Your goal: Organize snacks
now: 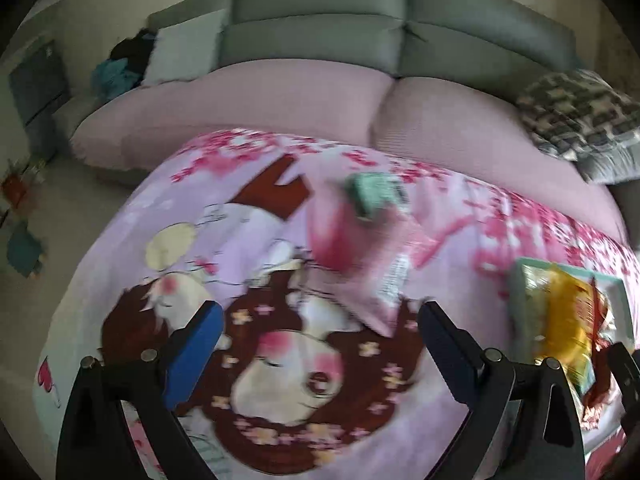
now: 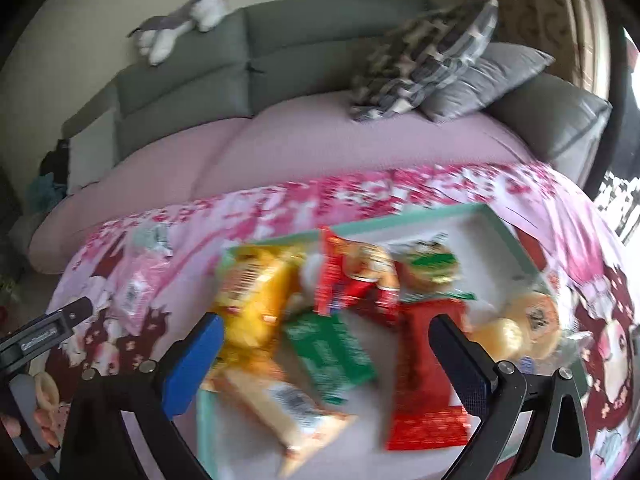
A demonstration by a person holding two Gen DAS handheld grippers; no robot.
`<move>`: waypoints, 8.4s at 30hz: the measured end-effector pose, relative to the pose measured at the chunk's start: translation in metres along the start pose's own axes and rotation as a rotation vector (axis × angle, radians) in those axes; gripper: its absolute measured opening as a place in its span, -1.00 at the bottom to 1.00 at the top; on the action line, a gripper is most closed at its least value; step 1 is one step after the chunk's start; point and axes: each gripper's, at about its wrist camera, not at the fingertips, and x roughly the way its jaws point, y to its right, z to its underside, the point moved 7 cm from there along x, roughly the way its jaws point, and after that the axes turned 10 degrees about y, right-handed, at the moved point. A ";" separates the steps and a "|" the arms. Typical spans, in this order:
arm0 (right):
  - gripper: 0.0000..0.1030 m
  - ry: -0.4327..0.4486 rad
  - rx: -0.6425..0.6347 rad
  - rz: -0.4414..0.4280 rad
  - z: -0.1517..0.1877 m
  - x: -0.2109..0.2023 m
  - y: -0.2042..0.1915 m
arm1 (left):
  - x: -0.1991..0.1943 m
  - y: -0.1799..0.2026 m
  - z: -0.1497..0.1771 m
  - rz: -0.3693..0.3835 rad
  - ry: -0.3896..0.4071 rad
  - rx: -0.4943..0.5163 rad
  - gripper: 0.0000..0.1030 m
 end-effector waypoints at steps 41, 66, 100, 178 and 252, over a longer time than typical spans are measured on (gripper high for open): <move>1.00 -0.077 -0.084 -0.093 -0.021 0.099 -0.121 | 0.089 0.026 -0.004 0.353 -0.113 -0.080 0.50; 0.82 -0.092 -0.176 -0.207 -0.027 0.123 -0.192 | 0.085 -0.051 -0.016 0.280 -0.008 -0.313 -0.32; 0.02 -0.224 -0.241 -0.304 0.003 0.156 -0.250 | 0.068 -0.088 -0.014 0.195 0.017 -0.369 -0.32; 0.98 -0.100 0.095 0.070 0.055 -0.044 0.058 | -0.061 0.104 0.061 0.207 -0.052 0.069 0.84; 1.00 -0.142 0.012 0.065 0.090 -0.049 0.032 | -0.040 0.065 0.117 0.047 -0.131 0.191 0.84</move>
